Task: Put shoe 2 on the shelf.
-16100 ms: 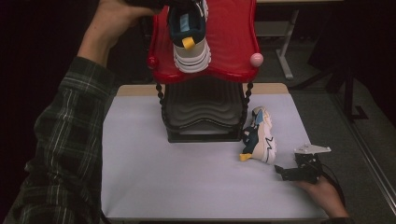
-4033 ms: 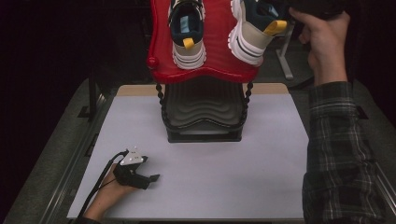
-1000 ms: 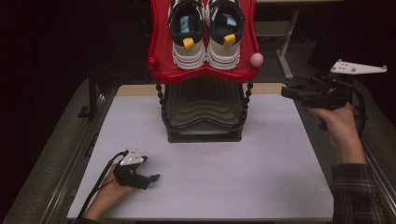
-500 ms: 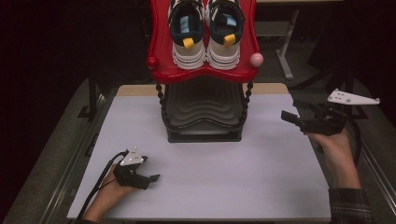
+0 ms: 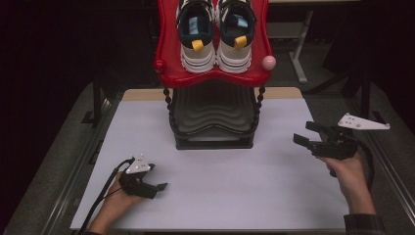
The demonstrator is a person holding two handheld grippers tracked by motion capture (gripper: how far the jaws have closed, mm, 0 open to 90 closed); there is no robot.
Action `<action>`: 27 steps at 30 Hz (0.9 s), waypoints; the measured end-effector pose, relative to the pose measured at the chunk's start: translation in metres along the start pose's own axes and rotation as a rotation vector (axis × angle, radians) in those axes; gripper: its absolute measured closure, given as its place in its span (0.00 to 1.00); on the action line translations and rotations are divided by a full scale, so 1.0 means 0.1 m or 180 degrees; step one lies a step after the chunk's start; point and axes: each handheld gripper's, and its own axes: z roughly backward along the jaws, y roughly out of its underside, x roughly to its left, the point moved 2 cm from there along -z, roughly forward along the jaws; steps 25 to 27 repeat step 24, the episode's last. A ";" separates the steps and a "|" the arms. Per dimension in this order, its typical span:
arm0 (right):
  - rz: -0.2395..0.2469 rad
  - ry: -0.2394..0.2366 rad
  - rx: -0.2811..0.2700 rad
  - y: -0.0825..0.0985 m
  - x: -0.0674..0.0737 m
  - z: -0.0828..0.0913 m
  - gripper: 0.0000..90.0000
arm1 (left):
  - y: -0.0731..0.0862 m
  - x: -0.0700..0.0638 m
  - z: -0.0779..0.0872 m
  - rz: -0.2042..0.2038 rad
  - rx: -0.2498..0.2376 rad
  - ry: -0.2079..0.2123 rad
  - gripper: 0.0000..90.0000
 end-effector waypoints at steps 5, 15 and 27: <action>-0.0002 0.0051 0.0097 0.18 0.00 -0.02 0.21 | 0.00 0.00 0.00 -0.0005 0.0004 0.0001 0.14; -0.0031 0.0259 0.0420 0.59 -0.06 -0.04 0.19 | 0.00 -0.01 0.00 -0.0005 -0.0002 -0.0007 0.15; -0.0126 0.0504 0.0817 0.90 -0.09 -0.02 0.16 | 0.00 -0.01 0.00 0.0012 -0.0001 -0.0020 0.15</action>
